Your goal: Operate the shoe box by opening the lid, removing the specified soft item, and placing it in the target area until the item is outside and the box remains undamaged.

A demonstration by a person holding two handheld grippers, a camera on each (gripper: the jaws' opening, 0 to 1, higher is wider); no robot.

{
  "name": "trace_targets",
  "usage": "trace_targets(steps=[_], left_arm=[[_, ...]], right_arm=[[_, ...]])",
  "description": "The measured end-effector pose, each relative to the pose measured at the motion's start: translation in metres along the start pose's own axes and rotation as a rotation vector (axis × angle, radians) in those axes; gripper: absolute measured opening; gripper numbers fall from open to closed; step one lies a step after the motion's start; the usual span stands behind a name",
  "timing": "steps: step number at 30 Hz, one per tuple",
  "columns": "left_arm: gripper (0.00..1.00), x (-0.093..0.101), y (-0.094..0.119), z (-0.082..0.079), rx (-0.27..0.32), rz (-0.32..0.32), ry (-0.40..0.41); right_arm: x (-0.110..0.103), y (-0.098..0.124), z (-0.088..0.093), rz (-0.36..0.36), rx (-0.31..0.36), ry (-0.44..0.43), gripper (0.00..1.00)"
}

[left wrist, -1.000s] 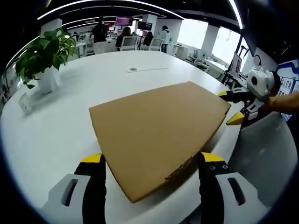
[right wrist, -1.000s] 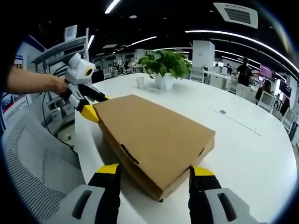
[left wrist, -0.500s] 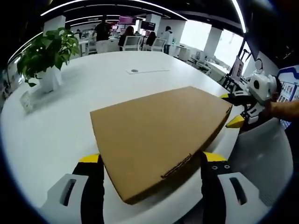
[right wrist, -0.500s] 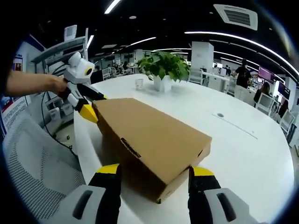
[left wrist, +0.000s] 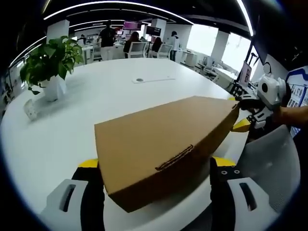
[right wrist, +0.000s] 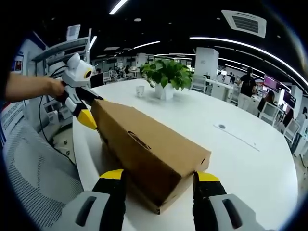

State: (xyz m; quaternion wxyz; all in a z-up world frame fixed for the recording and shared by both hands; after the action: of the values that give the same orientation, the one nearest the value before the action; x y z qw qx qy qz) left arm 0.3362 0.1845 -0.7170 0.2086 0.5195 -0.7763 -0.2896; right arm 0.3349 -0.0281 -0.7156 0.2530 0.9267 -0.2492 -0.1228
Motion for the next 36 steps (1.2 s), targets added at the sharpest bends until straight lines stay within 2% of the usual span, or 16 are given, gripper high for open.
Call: trace_targets(steps=[3, 25, 30, 36], left_arm=[[0.97, 0.0, 0.003, -0.006, 0.014, 0.011, 0.023], [0.94, -0.008, 0.004, -0.027, 0.068, -0.015, 0.001], [0.9, -0.012, 0.003, -0.032, 0.082, -0.033, -0.008], [0.82, -0.019, 0.002, -0.036, 0.088, -0.055, -0.027]], right_arm=[[0.002, 0.001, -0.005, 0.007, 0.012, -0.002, 0.54], [0.016, 0.005, -0.029, 0.029, 0.053, 0.02, 0.51], [0.02, 0.006, -0.035, 0.039, 0.064, 0.027, 0.49], [0.028, 0.008, -0.039, 0.055, 0.073, 0.027, 0.44]])
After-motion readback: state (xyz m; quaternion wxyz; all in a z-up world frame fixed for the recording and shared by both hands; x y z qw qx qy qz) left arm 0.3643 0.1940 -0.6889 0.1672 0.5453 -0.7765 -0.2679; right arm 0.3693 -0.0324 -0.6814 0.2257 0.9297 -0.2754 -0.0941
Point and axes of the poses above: the point that each gripper's makers call its tool centre point, and the gripper's own axes: y roughly backward along the fingers, x roughly to its right, z roughly out of its underside, the point moved 2 cm from there along y, roughly backward along the fingers, and after that the axes turned 15 degrees about -z, right-handed, at the moved point
